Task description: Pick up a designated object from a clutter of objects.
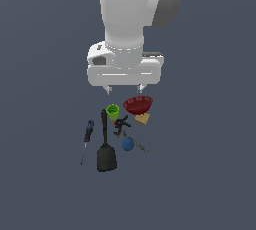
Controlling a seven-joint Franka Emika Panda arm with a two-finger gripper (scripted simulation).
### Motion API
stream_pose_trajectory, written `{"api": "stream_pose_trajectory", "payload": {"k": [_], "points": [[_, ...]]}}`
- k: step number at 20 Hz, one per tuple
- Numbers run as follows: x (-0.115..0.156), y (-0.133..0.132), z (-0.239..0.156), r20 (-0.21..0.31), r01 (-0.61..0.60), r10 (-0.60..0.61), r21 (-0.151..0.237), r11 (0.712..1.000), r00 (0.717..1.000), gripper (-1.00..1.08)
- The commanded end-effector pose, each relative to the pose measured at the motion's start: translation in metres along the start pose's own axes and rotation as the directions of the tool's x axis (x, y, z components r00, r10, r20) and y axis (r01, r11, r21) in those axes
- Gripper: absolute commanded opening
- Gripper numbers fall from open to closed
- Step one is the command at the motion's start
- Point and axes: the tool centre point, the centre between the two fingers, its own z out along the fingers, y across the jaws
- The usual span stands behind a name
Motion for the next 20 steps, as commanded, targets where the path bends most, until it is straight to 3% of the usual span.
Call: {"api": "stream_pose_trajectory", "payload": {"k": [1, 10, 20], "points": [[0.005, 0.007, 0.017, 0.003, 0.012, -0.012, 0.003, 1.000, 1.000, 1.00], [0.021, 0.050, 0.109, 0.016, 0.080, -0.080, 0.015, 0.997, 0.997, 1.00], [0.017, 0.092, 0.205, 0.029, 0.144, -0.144, 0.021, 0.989, 0.989, 1.00]]}}
